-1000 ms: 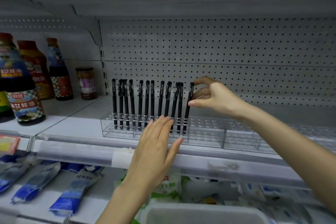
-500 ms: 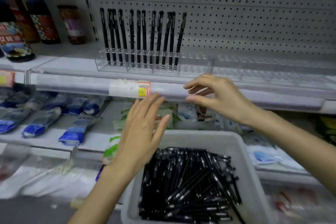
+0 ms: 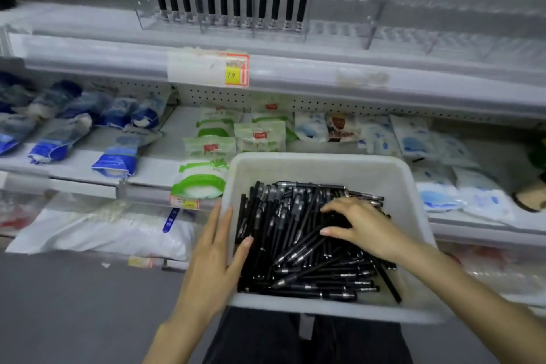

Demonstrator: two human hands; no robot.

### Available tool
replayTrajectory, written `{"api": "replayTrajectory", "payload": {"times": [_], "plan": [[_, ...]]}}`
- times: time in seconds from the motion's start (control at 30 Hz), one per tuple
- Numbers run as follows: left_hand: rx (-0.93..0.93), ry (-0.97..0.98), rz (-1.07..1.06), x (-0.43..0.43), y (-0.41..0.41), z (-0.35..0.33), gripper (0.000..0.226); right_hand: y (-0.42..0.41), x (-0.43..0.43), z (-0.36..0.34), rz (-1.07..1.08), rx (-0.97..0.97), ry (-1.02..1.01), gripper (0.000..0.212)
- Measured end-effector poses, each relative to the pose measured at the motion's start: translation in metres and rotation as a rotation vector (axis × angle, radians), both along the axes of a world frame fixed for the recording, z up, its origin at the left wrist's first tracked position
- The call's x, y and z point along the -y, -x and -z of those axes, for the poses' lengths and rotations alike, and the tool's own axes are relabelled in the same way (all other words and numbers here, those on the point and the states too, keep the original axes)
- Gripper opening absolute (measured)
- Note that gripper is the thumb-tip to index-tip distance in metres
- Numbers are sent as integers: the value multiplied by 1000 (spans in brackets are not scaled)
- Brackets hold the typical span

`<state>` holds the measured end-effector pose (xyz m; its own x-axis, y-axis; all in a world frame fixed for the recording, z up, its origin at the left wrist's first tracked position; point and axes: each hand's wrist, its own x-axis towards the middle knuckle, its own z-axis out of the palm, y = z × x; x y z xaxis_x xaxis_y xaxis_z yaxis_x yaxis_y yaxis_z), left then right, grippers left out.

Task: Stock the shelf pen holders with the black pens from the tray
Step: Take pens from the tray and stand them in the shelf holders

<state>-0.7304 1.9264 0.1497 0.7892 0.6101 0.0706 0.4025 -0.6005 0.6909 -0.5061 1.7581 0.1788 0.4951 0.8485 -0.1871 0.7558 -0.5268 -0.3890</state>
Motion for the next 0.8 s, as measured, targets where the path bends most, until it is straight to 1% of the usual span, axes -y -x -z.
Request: {"api": "replayTrajectory", "payload": {"times": [0.17, 0.43, 0.57, 0.8], "plan": [[2, 74, 11, 1, 0, 1, 69, 6, 6, 14, -36, -5, -21, 51], [40, 106, 14, 3, 3, 5, 68, 20, -1, 19, -105, 54, -69, 45], [42, 109, 10, 2, 3, 6, 68, 30, -18, 20, -183, -5, -55, 42], [35, 96, 12, 3, 4, 6, 65, 44, -41, 29, -219, -105, -10, 29]]}}
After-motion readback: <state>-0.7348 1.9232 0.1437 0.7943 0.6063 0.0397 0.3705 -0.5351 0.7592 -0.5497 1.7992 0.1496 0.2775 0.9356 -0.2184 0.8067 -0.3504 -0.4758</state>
